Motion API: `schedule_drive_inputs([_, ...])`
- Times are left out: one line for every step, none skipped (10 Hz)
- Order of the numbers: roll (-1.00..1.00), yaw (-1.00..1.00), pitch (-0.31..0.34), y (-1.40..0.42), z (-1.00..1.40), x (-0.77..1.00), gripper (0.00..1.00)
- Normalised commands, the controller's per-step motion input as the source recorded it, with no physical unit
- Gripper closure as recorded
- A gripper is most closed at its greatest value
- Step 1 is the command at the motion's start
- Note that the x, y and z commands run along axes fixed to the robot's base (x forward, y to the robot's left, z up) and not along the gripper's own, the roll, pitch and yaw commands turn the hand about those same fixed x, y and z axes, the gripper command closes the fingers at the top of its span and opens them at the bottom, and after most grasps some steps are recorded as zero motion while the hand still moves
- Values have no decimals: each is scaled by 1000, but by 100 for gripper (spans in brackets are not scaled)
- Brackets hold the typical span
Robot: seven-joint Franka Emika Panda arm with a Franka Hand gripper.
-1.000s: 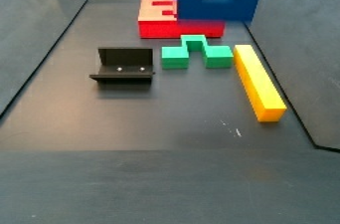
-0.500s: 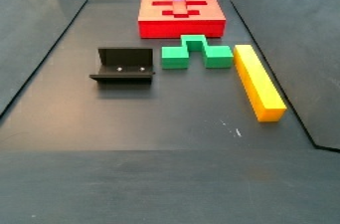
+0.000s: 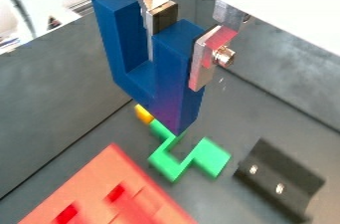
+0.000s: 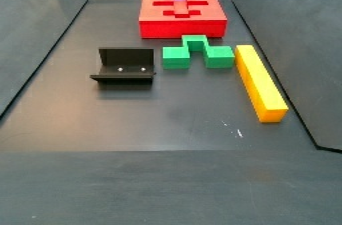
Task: Pick up the blue object. Move up. Move to above the board. Insert the blue object.
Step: Move to above the board, then insert the blue object.
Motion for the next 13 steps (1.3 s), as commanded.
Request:
schedule_drive_inputs([-13, 0, 44, -1400, 196, -72, 100])
schedule_drive_inputs([19, 4, 75, -1400, 214, -40, 100])
schedule_drive_inputs([17, 13, 97, -912, 143, 1, 100])
schedule_drive_inputs([9, 5, 132, -382, 73, 58, 100])
schedule_drive_inputs([3, 3, 133, -266, 60, 61, 100])
schedule_drive_inputs([16, 9, 118, -176, 50, 42, 100])
schedule_drive_inputs([0, 0, 0, 0, -29, 37, 100])
schedule_drive_inputs([0, 0, 0, 0, -463, 254, 100])
schedule_drive_inputs([74, 63, 9, 131, -963, 674, 100])
schedule_drive_inputs([81, 117, 0, 211, -1000, 680, 100])
schedule_drive_inputs([71, 151, 0, 254, -1000, 651, 100])
schedule_drive_inputs([39, 157, 0, 251, -1000, 646, 100])
schedule_drive_inputs([31, 166, 0, 237, -1000, 631, 100])
